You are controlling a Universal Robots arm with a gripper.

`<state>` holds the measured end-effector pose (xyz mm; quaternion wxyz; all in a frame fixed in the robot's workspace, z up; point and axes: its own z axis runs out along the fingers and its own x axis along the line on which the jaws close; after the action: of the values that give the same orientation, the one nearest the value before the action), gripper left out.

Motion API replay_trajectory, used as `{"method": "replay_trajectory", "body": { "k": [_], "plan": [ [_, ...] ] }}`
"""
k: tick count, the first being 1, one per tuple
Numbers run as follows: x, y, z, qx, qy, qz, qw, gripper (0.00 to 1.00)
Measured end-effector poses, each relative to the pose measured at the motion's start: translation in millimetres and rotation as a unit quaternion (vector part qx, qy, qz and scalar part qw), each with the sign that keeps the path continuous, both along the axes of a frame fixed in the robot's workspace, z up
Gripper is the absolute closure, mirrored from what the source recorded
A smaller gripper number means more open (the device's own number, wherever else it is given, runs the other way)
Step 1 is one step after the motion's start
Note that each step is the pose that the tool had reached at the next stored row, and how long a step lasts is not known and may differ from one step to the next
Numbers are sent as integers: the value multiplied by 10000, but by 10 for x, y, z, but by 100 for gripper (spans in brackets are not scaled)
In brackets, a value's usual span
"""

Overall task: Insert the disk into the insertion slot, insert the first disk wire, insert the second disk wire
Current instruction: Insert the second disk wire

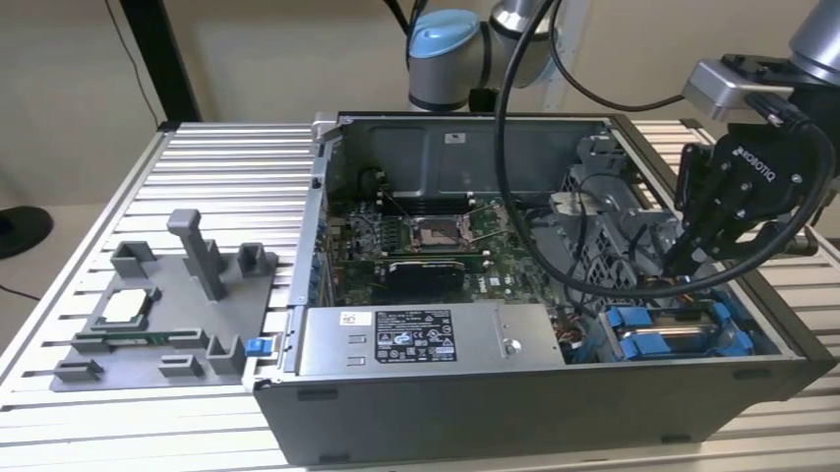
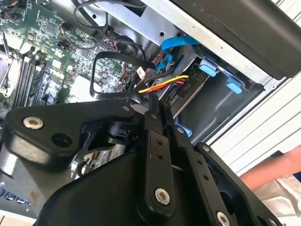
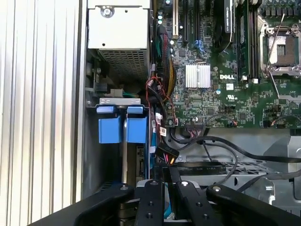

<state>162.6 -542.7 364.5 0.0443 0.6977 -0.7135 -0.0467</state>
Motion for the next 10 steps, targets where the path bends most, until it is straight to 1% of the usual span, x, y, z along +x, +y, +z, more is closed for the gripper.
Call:
{"method": "replay_trajectory", "body": {
  "k": [2, 5, 8, 9, 10],
  "plan": [
    [-11, -36, -1, 3, -2, 0, 10000, 100],
    [-21, -109, -5, 20, -12, 0, 10000, 100],
    [-35, -170, -16, 42, -56, 0, 10000, 100],
    [-44, -189, -20, 49, -78, 0, 10000, 100],
    [-55, -200, -23, 53, -109, 0, 9999, 100]
  ]
}}
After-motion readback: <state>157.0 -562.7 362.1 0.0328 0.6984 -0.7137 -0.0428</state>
